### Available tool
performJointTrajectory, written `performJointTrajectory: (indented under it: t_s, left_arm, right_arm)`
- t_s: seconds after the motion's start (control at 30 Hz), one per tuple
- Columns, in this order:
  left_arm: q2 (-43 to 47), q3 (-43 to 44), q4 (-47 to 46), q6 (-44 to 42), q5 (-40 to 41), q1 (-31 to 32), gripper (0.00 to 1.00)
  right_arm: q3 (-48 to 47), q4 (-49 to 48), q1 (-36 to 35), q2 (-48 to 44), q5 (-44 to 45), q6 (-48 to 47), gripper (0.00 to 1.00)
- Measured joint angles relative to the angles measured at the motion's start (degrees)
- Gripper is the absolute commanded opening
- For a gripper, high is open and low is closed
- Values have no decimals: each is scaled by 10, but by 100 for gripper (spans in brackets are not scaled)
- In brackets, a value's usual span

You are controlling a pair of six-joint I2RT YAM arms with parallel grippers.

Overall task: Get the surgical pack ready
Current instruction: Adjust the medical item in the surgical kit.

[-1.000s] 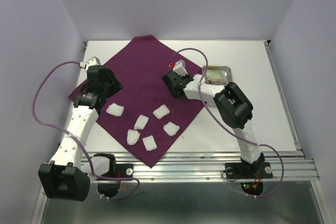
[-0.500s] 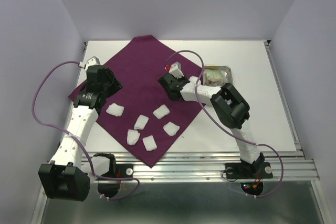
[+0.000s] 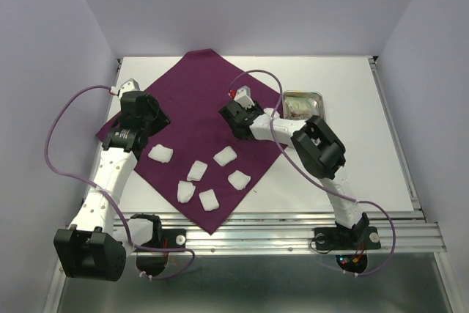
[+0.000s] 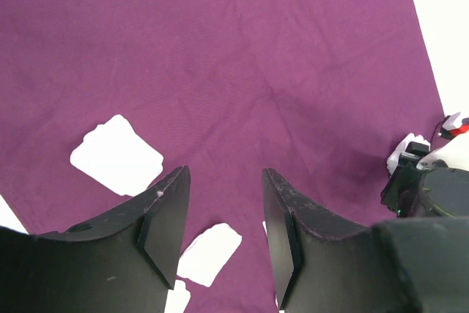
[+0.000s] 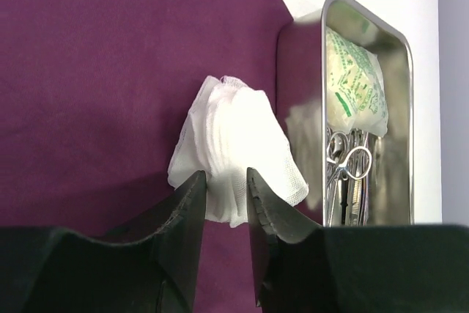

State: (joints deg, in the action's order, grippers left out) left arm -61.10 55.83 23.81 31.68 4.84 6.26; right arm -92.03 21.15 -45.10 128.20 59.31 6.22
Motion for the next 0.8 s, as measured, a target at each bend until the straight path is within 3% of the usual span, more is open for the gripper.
performJointTrajectory:
  t_s: [0.27,0.8]
  left_arm:
    - [0,0,0,-2,-3,0,55]
    - [0,0,0,-2,-3,0,55]
  right_arm:
    - [-45,10,0,0,-12,0,45]
    - [-105,70,0,8,-57,34,55]
